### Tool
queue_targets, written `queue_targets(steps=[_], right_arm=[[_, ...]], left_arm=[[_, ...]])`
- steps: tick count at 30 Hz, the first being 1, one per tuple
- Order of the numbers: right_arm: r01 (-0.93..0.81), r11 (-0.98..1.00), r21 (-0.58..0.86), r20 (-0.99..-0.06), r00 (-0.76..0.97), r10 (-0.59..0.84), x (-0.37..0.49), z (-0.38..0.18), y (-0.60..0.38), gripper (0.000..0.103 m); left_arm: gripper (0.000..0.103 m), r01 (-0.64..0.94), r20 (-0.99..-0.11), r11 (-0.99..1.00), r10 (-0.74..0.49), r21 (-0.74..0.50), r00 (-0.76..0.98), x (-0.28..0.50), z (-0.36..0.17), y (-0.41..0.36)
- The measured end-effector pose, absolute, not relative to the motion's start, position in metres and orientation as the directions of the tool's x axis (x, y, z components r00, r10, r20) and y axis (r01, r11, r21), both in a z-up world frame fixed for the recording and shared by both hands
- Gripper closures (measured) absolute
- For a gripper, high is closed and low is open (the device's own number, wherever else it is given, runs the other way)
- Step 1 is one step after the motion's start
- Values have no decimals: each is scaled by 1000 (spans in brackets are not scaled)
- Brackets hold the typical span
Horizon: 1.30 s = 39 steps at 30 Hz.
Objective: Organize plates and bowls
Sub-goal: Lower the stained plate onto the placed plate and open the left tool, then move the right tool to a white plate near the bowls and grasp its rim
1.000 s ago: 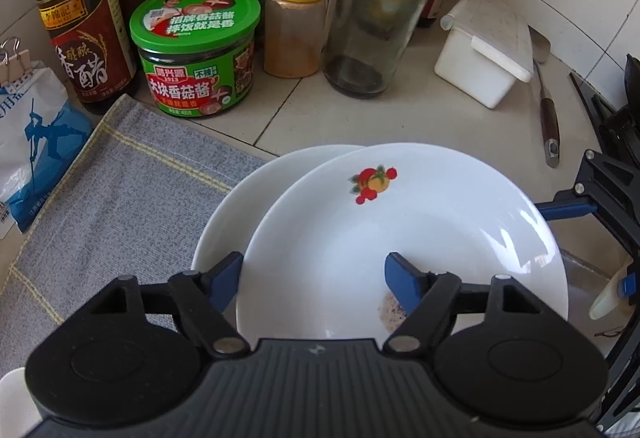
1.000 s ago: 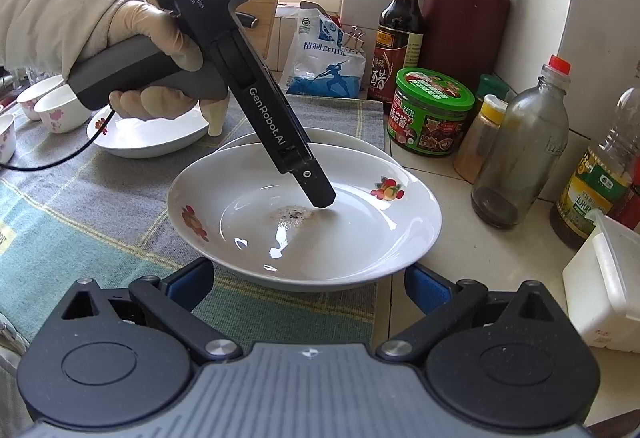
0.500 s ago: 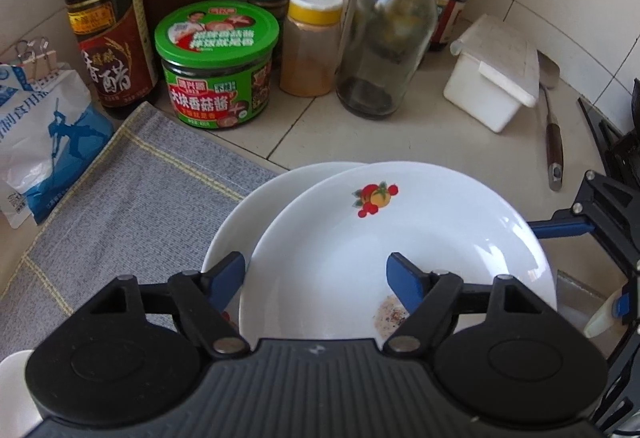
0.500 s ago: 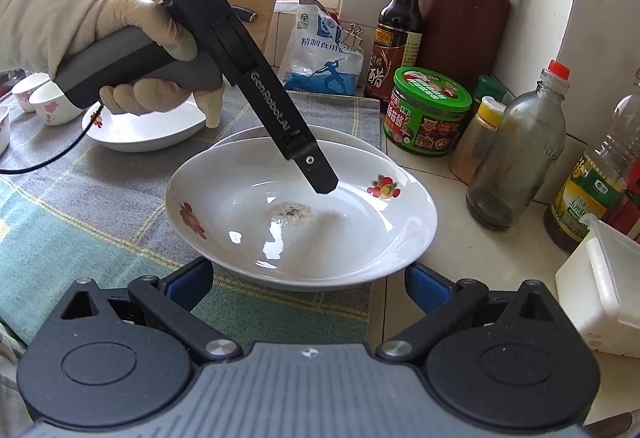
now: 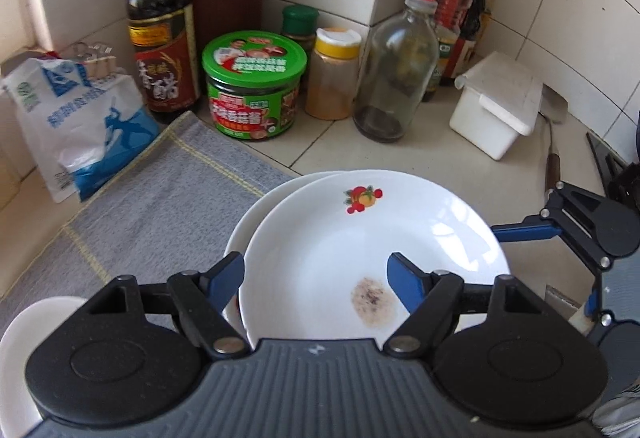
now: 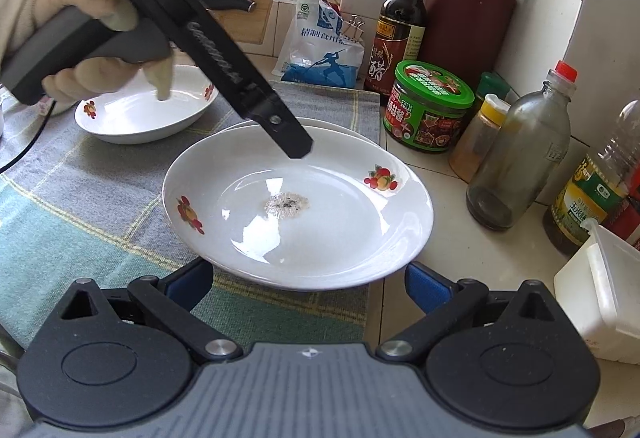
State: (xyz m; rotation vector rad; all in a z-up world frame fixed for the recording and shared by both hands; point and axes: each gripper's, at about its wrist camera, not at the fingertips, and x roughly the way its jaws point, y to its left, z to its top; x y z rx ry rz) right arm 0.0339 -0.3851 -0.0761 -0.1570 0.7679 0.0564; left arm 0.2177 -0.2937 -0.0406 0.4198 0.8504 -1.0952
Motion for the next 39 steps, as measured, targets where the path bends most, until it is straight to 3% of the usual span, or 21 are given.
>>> queue_targets(steps=[17,26,34,39], right_arm=[[-4,999,-49,-681,732,-31,15,-72,-384,0],[11,998,-56,-658,752,-45,30,-56,-345,0],[10,999,-42,-661,750,-35,44,-48,-304,0],[23,998,-62,-674,737,-59,46,-46,-285,0]], left_arm=[[15,777,-660,629,-584,-1,472,142,-30,-202],[14,703,-682,711,-530,-33,504,139,-50,-140],[14,603,-722,797,-396,36,567,159,-82,-97],[14,596,-711,803,-410,16,571,172,-94,-92]])
